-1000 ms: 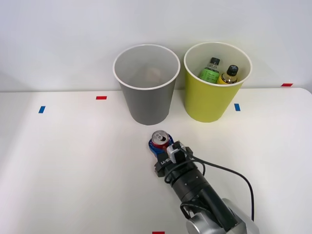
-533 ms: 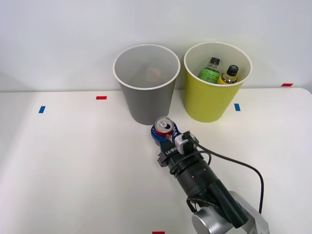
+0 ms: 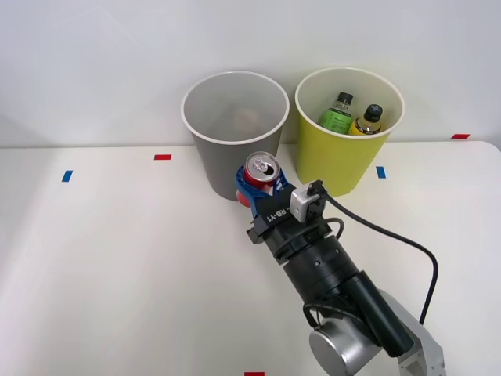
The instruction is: Put cans in the gray bin, plastic bottles in the light green bin
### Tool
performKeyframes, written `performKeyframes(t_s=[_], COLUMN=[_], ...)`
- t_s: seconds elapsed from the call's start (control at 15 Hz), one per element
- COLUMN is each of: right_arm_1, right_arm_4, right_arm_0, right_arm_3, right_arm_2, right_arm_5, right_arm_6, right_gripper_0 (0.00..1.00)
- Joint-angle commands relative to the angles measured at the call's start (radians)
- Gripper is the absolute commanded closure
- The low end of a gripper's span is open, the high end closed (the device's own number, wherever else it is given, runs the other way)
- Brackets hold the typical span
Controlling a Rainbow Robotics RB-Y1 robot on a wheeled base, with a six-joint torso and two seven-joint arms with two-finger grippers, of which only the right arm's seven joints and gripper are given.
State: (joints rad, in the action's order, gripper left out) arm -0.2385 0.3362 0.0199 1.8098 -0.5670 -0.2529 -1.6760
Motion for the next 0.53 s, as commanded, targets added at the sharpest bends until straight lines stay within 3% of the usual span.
performKeyframes(t_s=[0.07, 0.53], right_arm_1=[0.051, 0.229], right_arm_4=[0.010, 0.001], right_arm_0=[0.000, 0.121], right_arm_3=[0.112, 0.178], right_arm_2=[0.036, 0.154], right_arm_5=[0.141, 0.428], right_arm_6=[0.006, -0.004], right_gripper_0=[0.99, 1.00])
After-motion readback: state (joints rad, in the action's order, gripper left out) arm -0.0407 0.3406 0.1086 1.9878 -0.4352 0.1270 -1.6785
